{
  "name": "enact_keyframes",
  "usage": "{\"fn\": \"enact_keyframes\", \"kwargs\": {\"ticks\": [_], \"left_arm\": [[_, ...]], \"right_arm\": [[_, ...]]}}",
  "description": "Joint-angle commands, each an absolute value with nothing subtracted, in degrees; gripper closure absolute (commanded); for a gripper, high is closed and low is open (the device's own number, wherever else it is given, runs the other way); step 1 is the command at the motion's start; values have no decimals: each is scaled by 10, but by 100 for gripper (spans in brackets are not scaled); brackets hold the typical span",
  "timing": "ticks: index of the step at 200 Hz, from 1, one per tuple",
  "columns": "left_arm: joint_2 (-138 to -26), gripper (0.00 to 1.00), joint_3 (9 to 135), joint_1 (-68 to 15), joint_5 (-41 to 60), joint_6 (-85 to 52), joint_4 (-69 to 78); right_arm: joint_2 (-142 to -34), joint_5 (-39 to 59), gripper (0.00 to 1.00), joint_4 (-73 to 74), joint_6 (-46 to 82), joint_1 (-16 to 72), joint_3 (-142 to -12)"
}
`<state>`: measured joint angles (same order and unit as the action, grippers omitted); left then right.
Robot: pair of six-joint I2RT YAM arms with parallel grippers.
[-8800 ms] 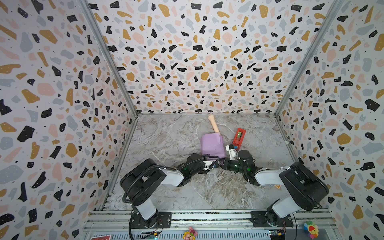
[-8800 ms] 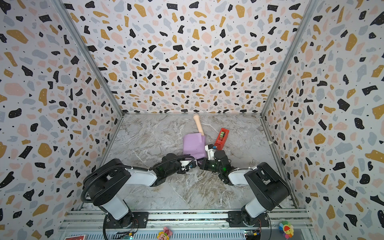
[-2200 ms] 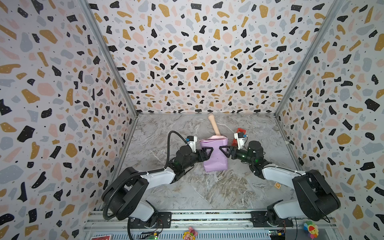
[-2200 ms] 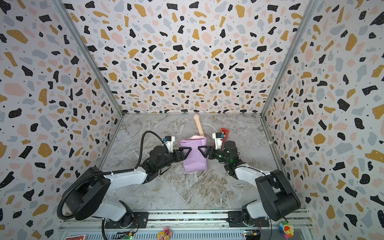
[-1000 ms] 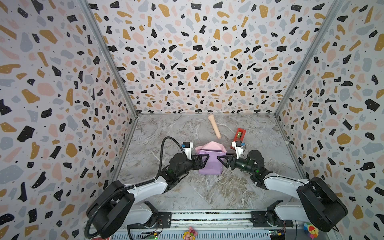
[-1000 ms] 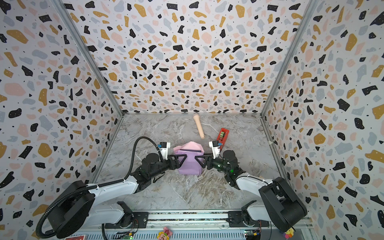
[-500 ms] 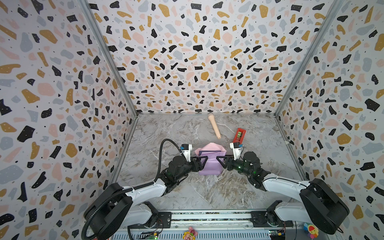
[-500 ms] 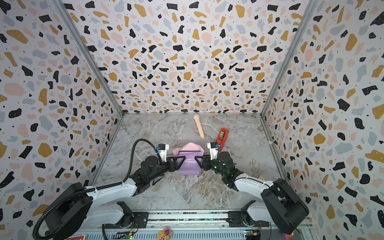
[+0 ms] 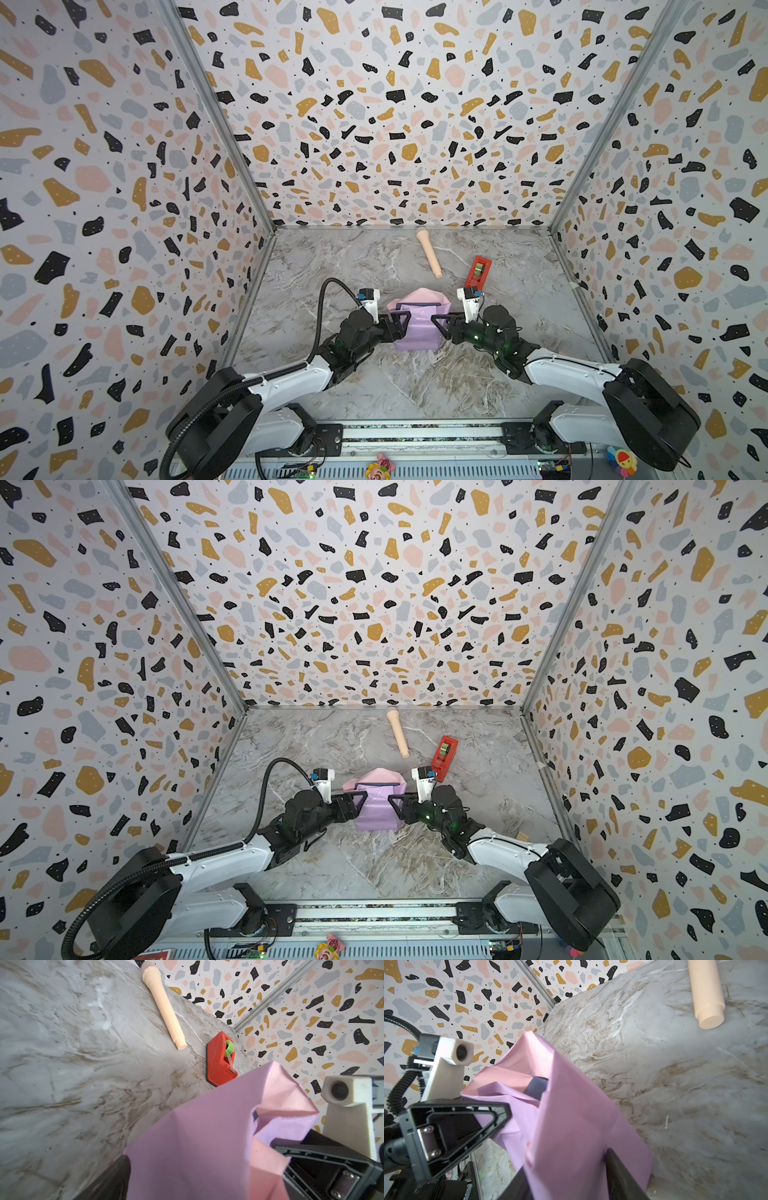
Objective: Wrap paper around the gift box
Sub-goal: 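Hold the upright box with both grippers and pinch the open end paper inward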
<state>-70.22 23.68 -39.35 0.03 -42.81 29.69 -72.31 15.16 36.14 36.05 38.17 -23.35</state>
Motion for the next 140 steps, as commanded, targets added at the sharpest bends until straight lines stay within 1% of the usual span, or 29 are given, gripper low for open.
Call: {"fn": "enact_keyframes", "kwargs": {"ticks": [1, 12, 24, 46, 75, 99, 120, 140], "left_arm": [[-717, 12, 262, -388, -19, -393, 275], [-725, 12, 268, -388, -16, -384, 272], [-731, 12, 273, -388, -13, -379, 270], [-734, 13, 276, -388, -10, -372, 268], [-733, 12, 286, -387, -13, -362, 259], [-726, 12, 299, -387, -39, -353, 242], [-720, 12, 309, -386, -68, -342, 230], [-738, 14, 328, -386, -86, -320, 199]], "right_arm": [[-720, 137, 46, 292, 336, 386, -253], [-719, 129, 40, 281, 333, 387, -266], [-721, 116, 35, 269, 332, 386, -281], [-730, 86, 33, 245, 323, 386, -308], [-753, 52, 33, 217, 310, 386, -333], [-763, 30, 35, 202, 302, 386, -327], [-765, 25, 37, 202, 299, 387, -309], [-763, 27, 39, 205, 298, 386, -299]]}}
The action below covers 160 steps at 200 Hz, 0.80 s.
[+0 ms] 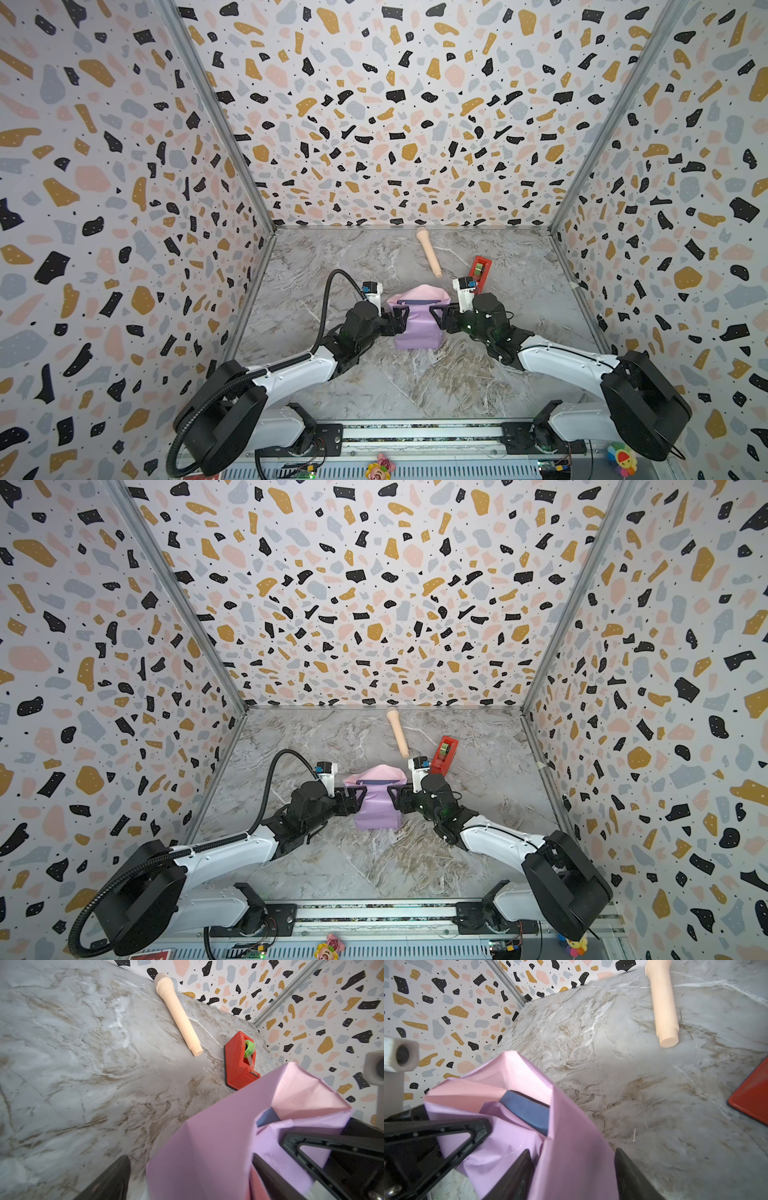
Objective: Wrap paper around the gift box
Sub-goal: 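Hold the upright box with both grippers and pinch the open end paper inward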
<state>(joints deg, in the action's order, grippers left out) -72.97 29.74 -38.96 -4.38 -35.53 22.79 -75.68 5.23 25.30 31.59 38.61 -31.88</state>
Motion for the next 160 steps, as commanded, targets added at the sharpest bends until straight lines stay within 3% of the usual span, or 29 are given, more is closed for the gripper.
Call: {"fn": "enact_keyframes", "kwargs": {"ticks": [1, 87, 160], "left_arm": [[-738, 14, 328, -386, -87, -320, 197], [-772, 30, 334, -387, -78, -291, 181], [-762, 41, 378, -389, -88, -277, 169]], "right_arm": [[-762, 27, 39, 204, 297, 386, -299], [-762, -14, 34, 124, 243, 386, -391], [-776, -2, 43, 123, 249, 385, -359]]}}
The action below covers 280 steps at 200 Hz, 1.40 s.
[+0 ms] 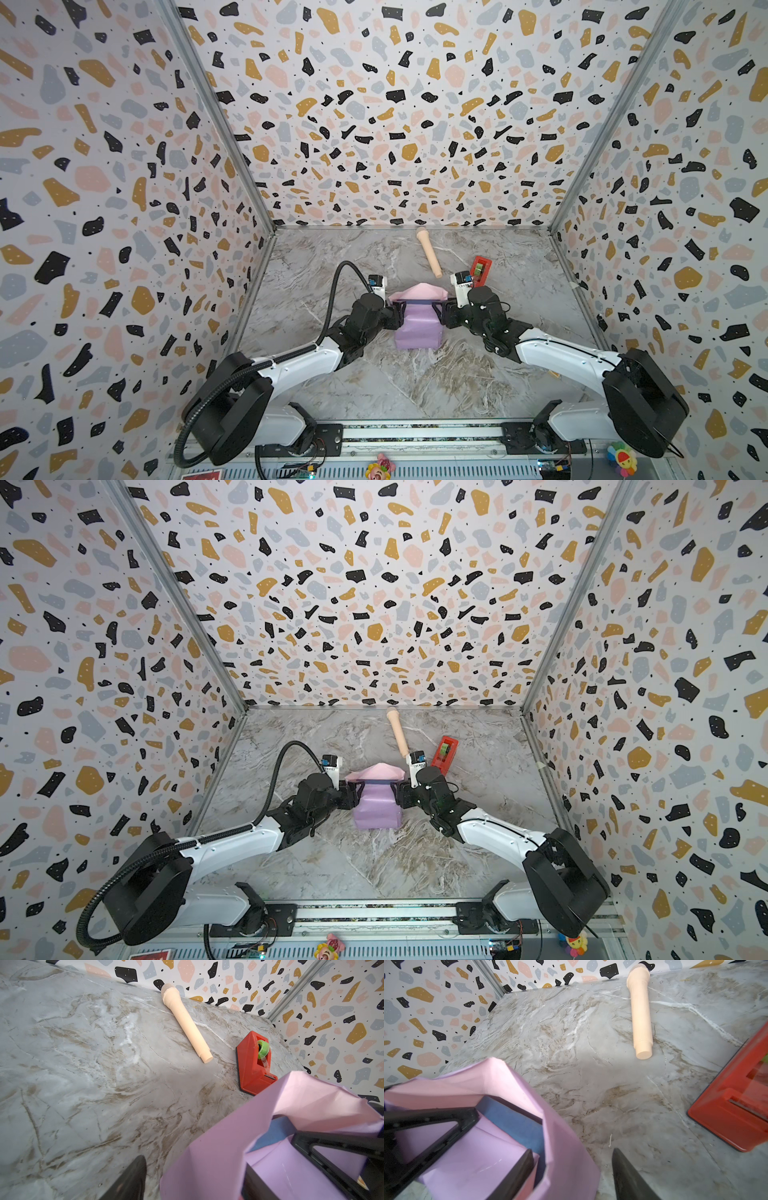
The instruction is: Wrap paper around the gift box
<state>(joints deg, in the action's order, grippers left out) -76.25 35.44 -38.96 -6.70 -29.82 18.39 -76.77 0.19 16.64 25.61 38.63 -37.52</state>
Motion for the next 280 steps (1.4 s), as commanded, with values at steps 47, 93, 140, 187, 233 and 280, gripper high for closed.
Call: {"fn": "enact_keyframes", "kwargs": {"ticks": [47, 93, 140, 187, 233, 280], "left_arm": [[-767, 56, 390, -402, -130, -260, 148], [-771, 66, 429, -434, -192, -239, 97], [-788, 75, 440, -446, -207, -238, 92], [-798, 84, 452, -457, -218, -240, 88], [-804, 92, 462, -460, -222, -243, 86], [-810, 100, 466, -461, -220, -245, 86]], "right_arm": [[-775, -1, 44, 107, 236, 386, -385], [-779, -42, 47, 60, 214, 389, -427], [-788, -70, 56, 37, 207, 400, -450], [-803, -111, 70, 7, 197, 418, -482], [-809, -126, 80, 2, 202, 425, -489], [-812, -121, 88, 5, 209, 428, -490]]}}
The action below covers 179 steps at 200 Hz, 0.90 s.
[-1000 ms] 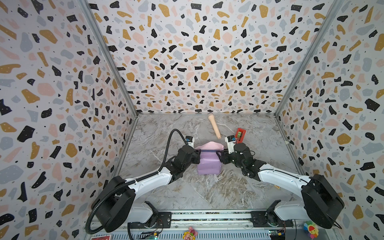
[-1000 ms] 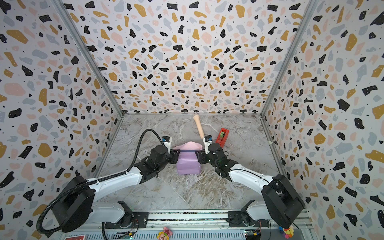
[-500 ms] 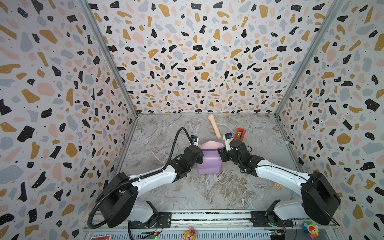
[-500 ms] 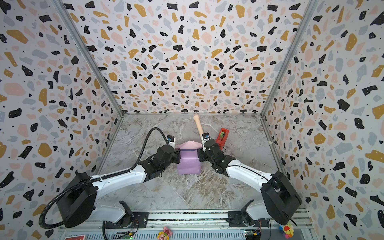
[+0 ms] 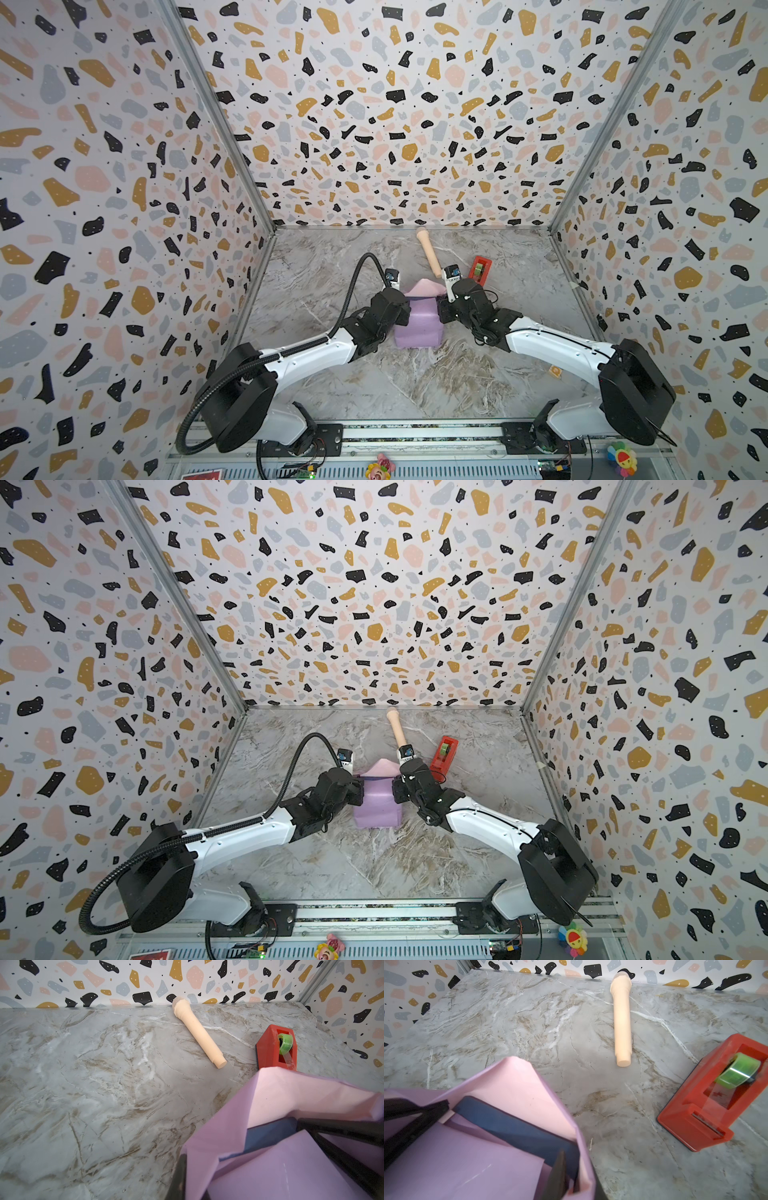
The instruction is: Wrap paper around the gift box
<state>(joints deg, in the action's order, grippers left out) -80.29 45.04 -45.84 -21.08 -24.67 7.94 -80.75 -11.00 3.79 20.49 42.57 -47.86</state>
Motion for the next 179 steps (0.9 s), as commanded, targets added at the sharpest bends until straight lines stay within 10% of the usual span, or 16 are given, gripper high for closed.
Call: {"fn": "enact_keyframes", "kwargs": {"ticks": [1, 31, 113, 179], "left_arm": [[-811, 100, 465, -461, -220, -246, 86], [-814, 100, 465, -461, -218, -255, 90], [-781, 62, 463, -455, -237, -281, 108], [-791, 79, 468, -441, -219, -288, 112]], "right_arm": [[-811, -121, 88, 5, 210, 429, -490], [-815, -110, 85, 13, 219, 431, -488], [-793, -106, 66, 14, 227, 426, -494], [-768, -88, 56, 10, 229, 420, -505]]}}
